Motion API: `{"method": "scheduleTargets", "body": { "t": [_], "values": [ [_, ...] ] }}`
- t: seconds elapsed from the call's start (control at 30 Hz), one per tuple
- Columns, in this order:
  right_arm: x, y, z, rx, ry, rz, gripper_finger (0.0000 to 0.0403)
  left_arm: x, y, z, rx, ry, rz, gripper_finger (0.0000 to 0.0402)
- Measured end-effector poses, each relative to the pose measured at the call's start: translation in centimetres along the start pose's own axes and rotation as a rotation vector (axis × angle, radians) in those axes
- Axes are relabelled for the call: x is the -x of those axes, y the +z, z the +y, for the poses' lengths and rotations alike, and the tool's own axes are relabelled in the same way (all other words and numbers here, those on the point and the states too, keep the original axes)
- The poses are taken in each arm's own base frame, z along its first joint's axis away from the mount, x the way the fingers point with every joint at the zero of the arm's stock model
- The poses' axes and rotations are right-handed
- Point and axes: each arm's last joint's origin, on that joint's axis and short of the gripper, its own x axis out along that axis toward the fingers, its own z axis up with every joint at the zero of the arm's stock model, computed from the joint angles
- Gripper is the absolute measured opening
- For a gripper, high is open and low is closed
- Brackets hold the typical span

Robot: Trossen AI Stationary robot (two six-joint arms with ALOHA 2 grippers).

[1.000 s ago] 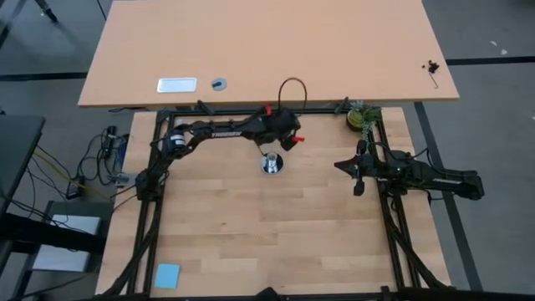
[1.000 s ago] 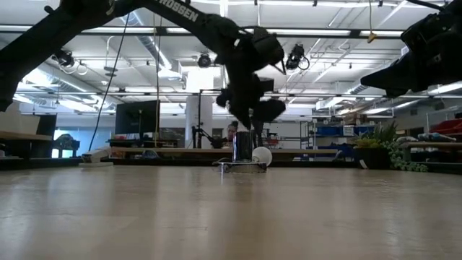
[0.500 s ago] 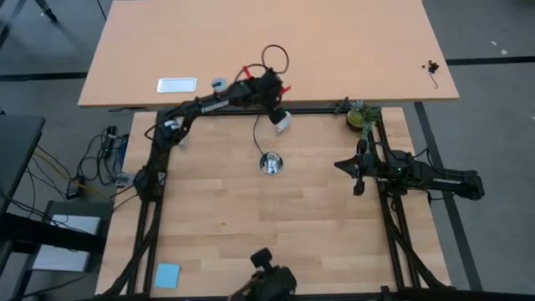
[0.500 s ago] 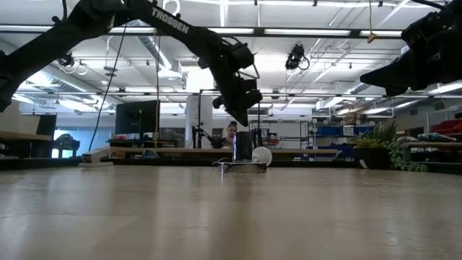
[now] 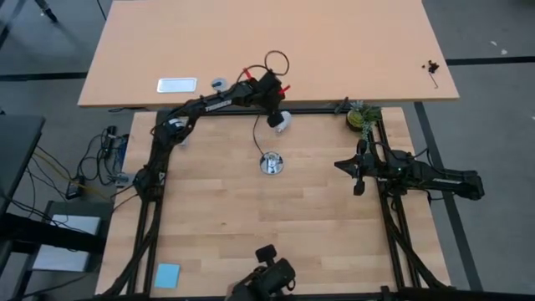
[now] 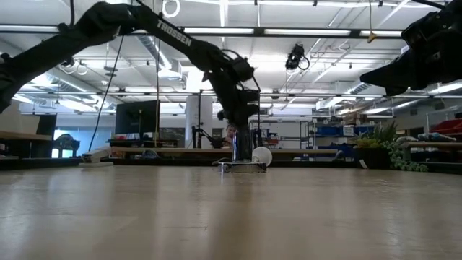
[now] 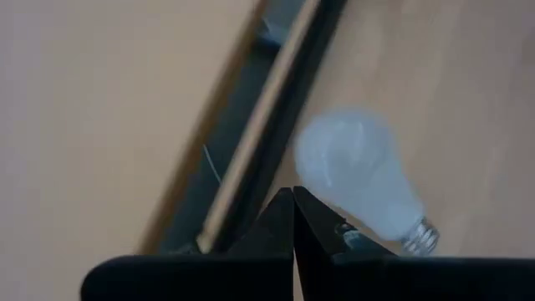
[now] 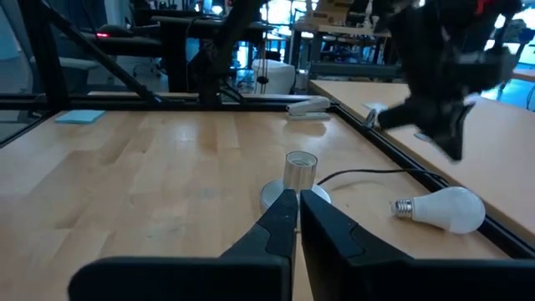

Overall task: Screw lightbulb
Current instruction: Insert the lightbulb into the lamp

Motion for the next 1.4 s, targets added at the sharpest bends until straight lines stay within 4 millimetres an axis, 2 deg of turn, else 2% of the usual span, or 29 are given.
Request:
{"method": "scheduleTargets", "body": {
  "t": [0.37,0.5,0.63,0.87,1.13,1.3,1.4],
  "values": [
    [0.0,0.1,0.0,-0.001,-0.001,-0.013,0.0026,-2.7,0.4,-0.6,-0.025,0.015,0.025,0.0001],
    [0.0,0.1,0.0,-0.001,-0.001,-0.014,0.0027,-2.4,0.8,-2.5,-0.097,-0.046,0.022,0.0001],
    [0.0,0.1,0.0,-0.001,-0.001,-0.014,0.0027,-0.8,2.4,-5.0,-0.186,-0.165,-0.017,0.0001],
    [0.0,0.1,0.0,-0.001,-0.001,-0.013,0.0028,3.3,5.3,-7.0,-0.197,-0.129,-0.055,0.0000],
    [0.0,0.1,0.0,-0.001,-0.001,-0.013,0.0026,9.1,5.4,-7.2,-0.113,-0.110,-0.007,0.0000],
    [0.0,0.1,0.0,-0.001,-0.001,-0.015,0.0027,11.0,6.5,-9.0,-0.113,-0.165,-0.108,0.0000],
    [0.0,0.1,0.0,-0.001,-0.001,-0.012,0.0027,11.8,7.1,-10.9,-0.140,-0.193,-0.165,0.0000]
  ]
}}
